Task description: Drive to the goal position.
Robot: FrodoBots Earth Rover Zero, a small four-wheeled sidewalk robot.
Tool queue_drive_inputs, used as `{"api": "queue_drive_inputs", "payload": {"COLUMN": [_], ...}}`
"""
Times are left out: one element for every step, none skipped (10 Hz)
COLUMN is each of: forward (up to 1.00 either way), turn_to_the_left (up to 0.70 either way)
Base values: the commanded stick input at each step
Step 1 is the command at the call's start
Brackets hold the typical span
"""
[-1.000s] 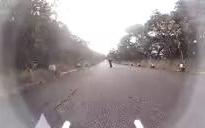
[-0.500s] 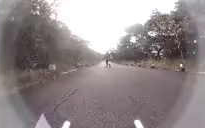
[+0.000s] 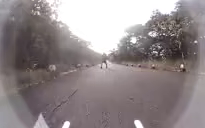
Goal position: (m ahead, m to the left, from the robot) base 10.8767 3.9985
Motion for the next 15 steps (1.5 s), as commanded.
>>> {"api": "queue_drive_inputs", "payload": {"forward": [0.5,0.5,0.5,0.5,0.5,0.5,0.5,0.5,0.5,0.5,0.5,0.5,0.5,0.5,0.5], "turn_to_the_left": [0.0,0.0,0.0,-0.13,-0.25,-0.25,-0.25,-0.25,-0.24,0.0,0.0,0.0,0.0,0.0,0.0]}}
